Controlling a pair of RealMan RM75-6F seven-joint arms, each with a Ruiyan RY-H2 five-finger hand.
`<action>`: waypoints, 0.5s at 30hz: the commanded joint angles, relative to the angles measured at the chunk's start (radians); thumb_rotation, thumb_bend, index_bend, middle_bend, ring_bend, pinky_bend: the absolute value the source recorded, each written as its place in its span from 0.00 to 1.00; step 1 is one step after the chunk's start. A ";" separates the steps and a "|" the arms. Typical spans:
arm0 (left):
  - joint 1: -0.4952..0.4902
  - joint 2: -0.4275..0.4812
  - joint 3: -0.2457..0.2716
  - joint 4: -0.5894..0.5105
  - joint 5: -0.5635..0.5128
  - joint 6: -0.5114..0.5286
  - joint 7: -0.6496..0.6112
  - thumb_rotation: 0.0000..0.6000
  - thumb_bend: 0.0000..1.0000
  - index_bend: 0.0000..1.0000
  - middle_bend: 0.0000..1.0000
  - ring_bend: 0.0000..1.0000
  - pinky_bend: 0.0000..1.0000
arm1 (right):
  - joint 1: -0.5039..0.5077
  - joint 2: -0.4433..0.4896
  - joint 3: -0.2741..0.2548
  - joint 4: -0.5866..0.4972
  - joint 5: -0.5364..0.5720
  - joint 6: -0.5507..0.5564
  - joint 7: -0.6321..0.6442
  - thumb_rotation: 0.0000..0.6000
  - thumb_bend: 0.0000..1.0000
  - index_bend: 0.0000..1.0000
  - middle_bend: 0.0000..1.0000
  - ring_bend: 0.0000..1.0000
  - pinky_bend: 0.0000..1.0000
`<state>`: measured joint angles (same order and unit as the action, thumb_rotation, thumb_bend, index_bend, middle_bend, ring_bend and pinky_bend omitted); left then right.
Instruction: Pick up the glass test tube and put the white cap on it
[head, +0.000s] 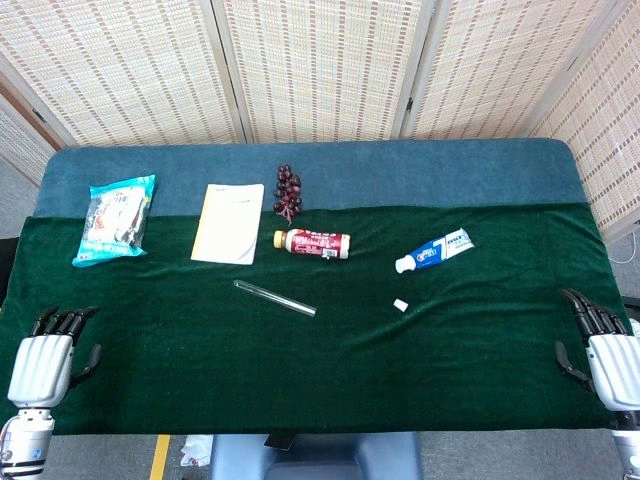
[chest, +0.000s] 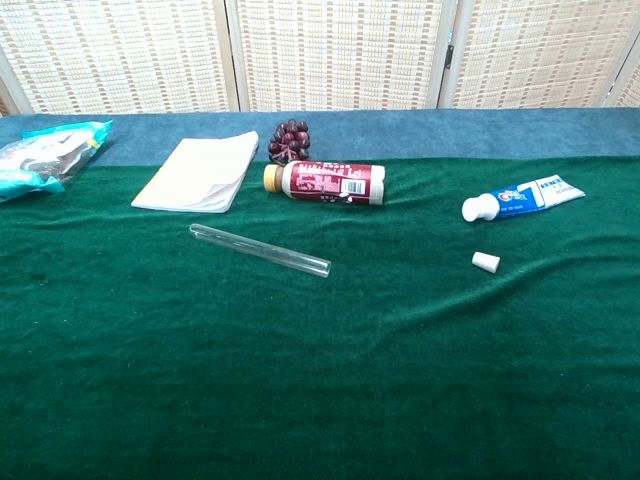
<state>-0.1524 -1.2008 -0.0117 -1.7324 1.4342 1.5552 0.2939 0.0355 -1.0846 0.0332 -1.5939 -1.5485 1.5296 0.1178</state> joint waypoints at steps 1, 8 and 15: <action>0.002 -0.009 -0.007 0.008 -0.003 -0.002 -0.006 1.00 0.46 0.24 0.34 0.27 0.17 | 0.007 0.003 0.003 -0.010 0.005 -0.012 -0.010 1.00 0.56 0.05 0.12 0.15 0.18; 0.009 -0.018 -0.008 0.026 0.004 -0.005 -0.015 1.00 0.46 0.24 0.33 0.27 0.17 | 0.018 0.006 0.005 -0.025 0.007 -0.031 -0.024 1.00 0.56 0.05 0.12 0.15 0.18; 0.015 -0.021 -0.011 0.045 0.035 -0.003 -0.041 1.00 0.46 0.25 0.33 0.27 0.15 | 0.013 0.013 0.003 -0.037 0.002 -0.023 -0.024 1.00 0.56 0.05 0.12 0.15 0.18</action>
<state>-0.1375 -1.2199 -0.0220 -1.6908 1.4662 1.5527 0.2544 0.0484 -1.0722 0.0365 -1.6305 -1.5460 1.5061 0.0943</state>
